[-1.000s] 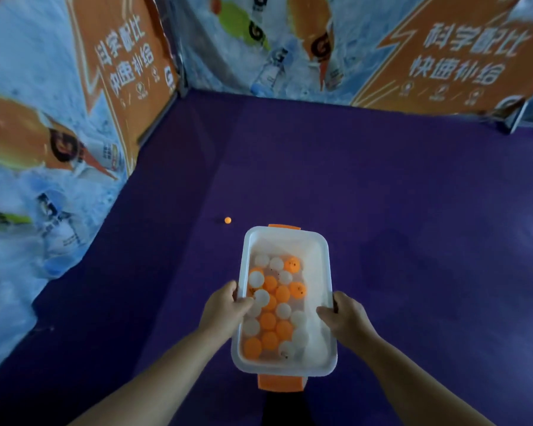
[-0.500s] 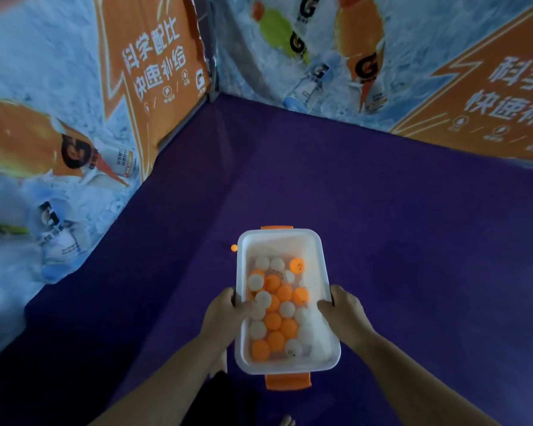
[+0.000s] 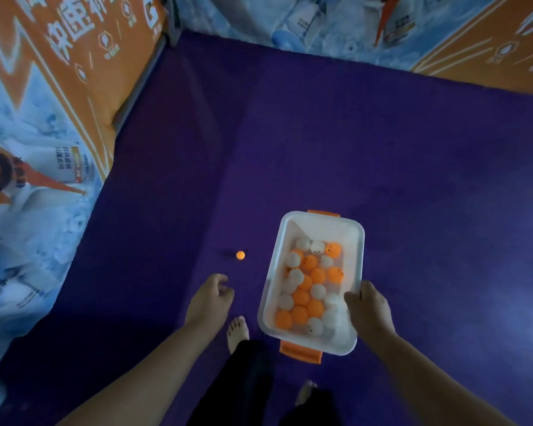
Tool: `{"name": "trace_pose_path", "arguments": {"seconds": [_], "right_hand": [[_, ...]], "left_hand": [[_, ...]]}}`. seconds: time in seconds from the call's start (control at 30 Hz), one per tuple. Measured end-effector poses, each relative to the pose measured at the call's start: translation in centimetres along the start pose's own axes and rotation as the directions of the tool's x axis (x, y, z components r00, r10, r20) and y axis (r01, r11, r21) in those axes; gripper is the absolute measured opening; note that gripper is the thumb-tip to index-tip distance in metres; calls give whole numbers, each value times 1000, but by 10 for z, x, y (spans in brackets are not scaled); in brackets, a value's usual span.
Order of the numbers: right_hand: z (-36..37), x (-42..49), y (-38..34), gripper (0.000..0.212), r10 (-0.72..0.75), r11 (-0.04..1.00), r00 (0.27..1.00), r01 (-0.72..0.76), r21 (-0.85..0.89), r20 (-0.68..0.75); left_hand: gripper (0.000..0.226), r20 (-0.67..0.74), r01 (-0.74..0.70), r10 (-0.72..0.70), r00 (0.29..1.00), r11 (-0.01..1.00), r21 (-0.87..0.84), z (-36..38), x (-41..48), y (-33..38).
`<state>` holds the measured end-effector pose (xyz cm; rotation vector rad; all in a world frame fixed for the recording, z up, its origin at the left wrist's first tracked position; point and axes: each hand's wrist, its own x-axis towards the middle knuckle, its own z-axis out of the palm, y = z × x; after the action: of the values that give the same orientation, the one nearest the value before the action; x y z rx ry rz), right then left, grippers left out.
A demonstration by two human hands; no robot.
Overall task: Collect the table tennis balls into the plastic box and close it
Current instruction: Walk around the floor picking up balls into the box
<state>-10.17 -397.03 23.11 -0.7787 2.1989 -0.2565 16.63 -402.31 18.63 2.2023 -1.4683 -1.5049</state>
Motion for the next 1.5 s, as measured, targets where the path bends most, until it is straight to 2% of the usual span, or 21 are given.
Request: {"name": "trace_pose_path", "arguments": {"seconds": [0.13, 0.27, 0.33, 0.53, 0.63, 0.7, 0.77, 0.87, 0.97, 1.03, 1.1, 1.17, 1.23, 1.3, 1.4, 1.43, 1.5], "right_hand": [[54, 69, -13, 11, 50, 998, 997, -51, -22, -53], [111, 138, -10, 14, 111, 993, 992, -109, 45, -56], [141, 174, -2, 15, 121, 990, 992, -118, 75, -47], [237, 269, 44, 16, 154, 982, 986, -145, 123, -66], [278, 306, 69, 19, 165, 975, 984, -152, 162, -72], [300, 329, 87, 22, 162, 973, 983, -145, 180, -83], [319, 348, 103, 25, 159, 970, 983, -138, 200, -91], [337, 365, 121, 25, 181, 959, 979, -155, 235, -90], [343, 372, 132, 24, 216, 945, 973, -187, 268, -82], [338, 371, 133, 22, 237, 937, 969, -207, 280, -76], [327, 366, 127, 21, 255, 931, 965, -227, 287, -65], [310, 356, 115, 22, 264, 928, 963, -237, 289, -59], [288, 340, 101, 21, 264, 931, 963, -239, 277, -54], [261, 320, 82, 18, 266, 926, 963, -242, 289, -49], [214, 281, 50, 19, 256, 917, 965, -223, 332, -61], [198, 267, 40, 19, 252, 915, 965, -215, 342, -68], [162, 236, 19, 17, 235, 908, 969, -192, 372, -73]], "left_hand": [[38, 18, 40, -44, 999, 984, 172, 18, 98, -13], [36, 55, 75, -97, 994, 944, 320, 59, 193, -46], [38, 61, 88, -114, 992, 941, 327, 85, 238, -67], [38, -19, 207, -207, 978, 964, 166, 167, 365, -137], [44, 27, 91, -105, 994, 942, 322, 203, 421, -170], [49, 91, -70, 29, 995, 868, 492, 223, 455, -184], [52, 131, -172, 117, 984, 804, 570, 240, 484, -193], [48, 165, -180, 98, 981, 772, 609, 261, 515, -203], [41, 144, -99, 20, 989, 816, 570, 268, 522, -205], [36, 25, -81, 78, 997, 872, 482, 265, 511, -194], [34, -134, -120, 169, 976, 944, 308, 258, 487, -165], [38, -191, -196, 211, 959, 976, 96, 245, 449, -121], [43, -130, -347, 343, 930, 938, -11, 230, 401, -73], [50, 7, -514, 514, 858, 858, -4, 215, 358, -35], [57, 245, -645, 618, 747, 763, 43, 194, 311, 10], [57, 250, -684, 650, 717, 726, 71, 184, 298, 25], [49, 158, -732, 715, 681, 669, 124, 155, 268, 59]]}}
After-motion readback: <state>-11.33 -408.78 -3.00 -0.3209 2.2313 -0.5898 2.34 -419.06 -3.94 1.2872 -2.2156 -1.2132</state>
